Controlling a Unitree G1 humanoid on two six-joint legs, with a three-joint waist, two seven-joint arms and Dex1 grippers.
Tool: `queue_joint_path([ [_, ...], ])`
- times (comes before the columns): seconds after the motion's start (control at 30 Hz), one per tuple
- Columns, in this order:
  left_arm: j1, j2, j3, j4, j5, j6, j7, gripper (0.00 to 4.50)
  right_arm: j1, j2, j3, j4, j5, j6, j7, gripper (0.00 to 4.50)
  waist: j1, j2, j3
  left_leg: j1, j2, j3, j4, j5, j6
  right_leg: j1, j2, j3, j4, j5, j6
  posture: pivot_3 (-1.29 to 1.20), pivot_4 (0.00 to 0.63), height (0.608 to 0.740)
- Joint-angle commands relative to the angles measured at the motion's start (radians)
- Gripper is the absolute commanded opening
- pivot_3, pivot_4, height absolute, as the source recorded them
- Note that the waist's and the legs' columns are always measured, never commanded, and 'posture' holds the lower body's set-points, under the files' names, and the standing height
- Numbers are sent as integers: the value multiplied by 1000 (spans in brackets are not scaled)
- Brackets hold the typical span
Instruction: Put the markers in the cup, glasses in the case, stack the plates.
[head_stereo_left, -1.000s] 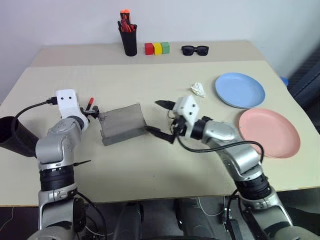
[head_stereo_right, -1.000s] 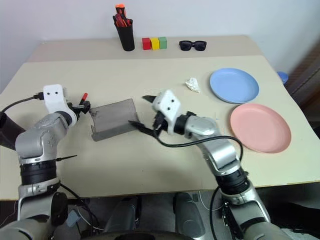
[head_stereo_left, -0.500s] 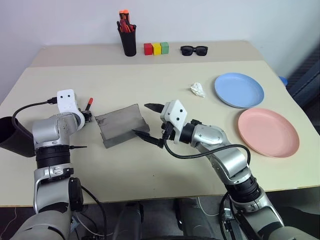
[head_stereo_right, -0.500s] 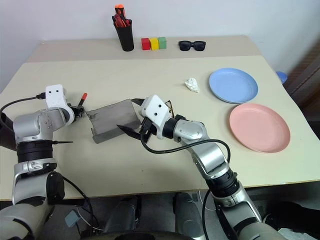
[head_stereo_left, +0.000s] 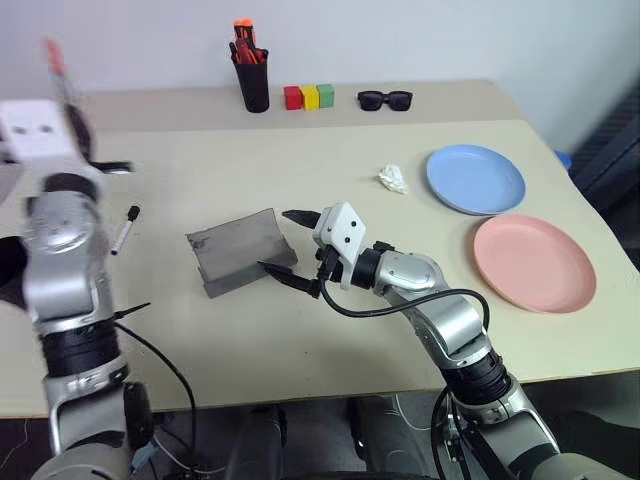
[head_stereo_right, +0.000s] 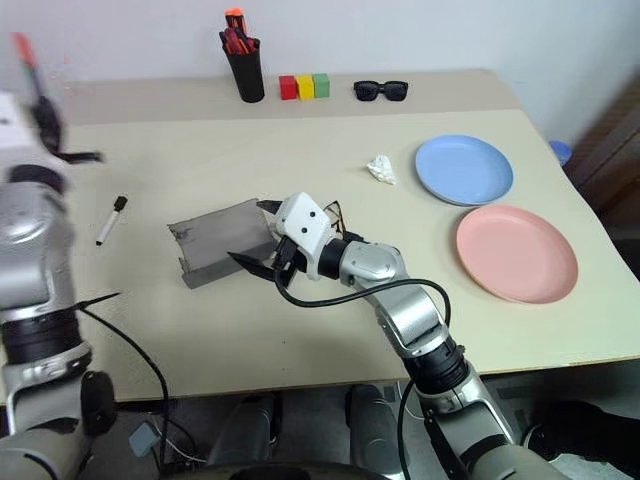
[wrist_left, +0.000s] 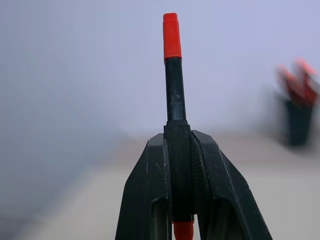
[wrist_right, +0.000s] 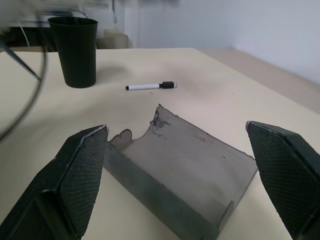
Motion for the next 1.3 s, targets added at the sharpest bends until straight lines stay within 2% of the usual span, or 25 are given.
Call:
queue_joint_path([
  [0.03, 122, -13, 162, -144, 24, -6, 57, 27, -23, 13, -9, -4, 18, -27, 21, 4500, -3, 0, 0, 0, 0, 0, 0, 0, 0, 0, 0, 0, 0, 0, 0, 0, 150, 740],
  [0.1, 218, -36, 193, -207, 37, -5, 56, 27, -33, 20, -8, 12, 24, -34, 36, 4500, -2, -1, -1, -1, 0, 0, 0, 0, 0, 0, 0, 0, -1, 0, 0, 0, 150, 740],
  [0.3, 374, -137, 202, -252, 50, -68, 77, 27, -62, 40, 1, 59, 29, -61, 78, 4500, 10, -4, -2, -2, 0, 0, 5, 0, 0, 3, 0, -1, -2, 0, -1, 0, 150, 740],
  [0.5, 428, -181, 184, -177, 65, -125, 89, 27, -78, 55, 1, 87, 21, -79, 91, 4500, 8, -5, -2, -1, 0, -1, 4, 0, 0, 2, 0, -1, -1, 0, -1, 0, 150, 740],
  [0.73, 393, -156, 179, -42, 63, -196, 91, 27, -72, 55, -4, 80, 14, -78, 80, 4500, 8, -5, -2, -1, 0, -1, 4, 0, 0, 2, 0, -1, -1, 0, -1, 0, 150, 740],
  [0.87, 388, -165, 171, -29, 63, -206, 97, 1869, -68, 52, -7, 74, 11, -76, 71, 4500, 8, -5, -2, -1, 0, -1, 4, 0, 0, 2, 0, -1, -1, 0, -1, 0, 150, 740],
  [1.13, 317, -165, 170, -87, -2, -285, 91, 1869, -63, 45, -9, 65, 12, -71, 61, 4500, 11, -5, -2, -1, 0, -1, 4, 0, 0, 2, 0, -1, -1, 0, -1, 0, 150, 740],
  [1.27, 180, -108, -4, -155, -48, -124, -22, 1869, -64, 45, -10, 69, 22, -67, 68, 4500, 17, -5, -3, -2, 0, -1, 5, 0, 0, 2, 0, -2, -2, 0, -1, 0, 150, 740],
  [1.3, 157, -87, -43, -138, -27, -30, -28, 2129, -65, 46, -9, 72, 22, -69, 69, 4500, 15, -5, -3, -2, 0, -1, 5, 0, 0, 2, 0, -2, -2, 0, -1, 0, 150, 740],
])
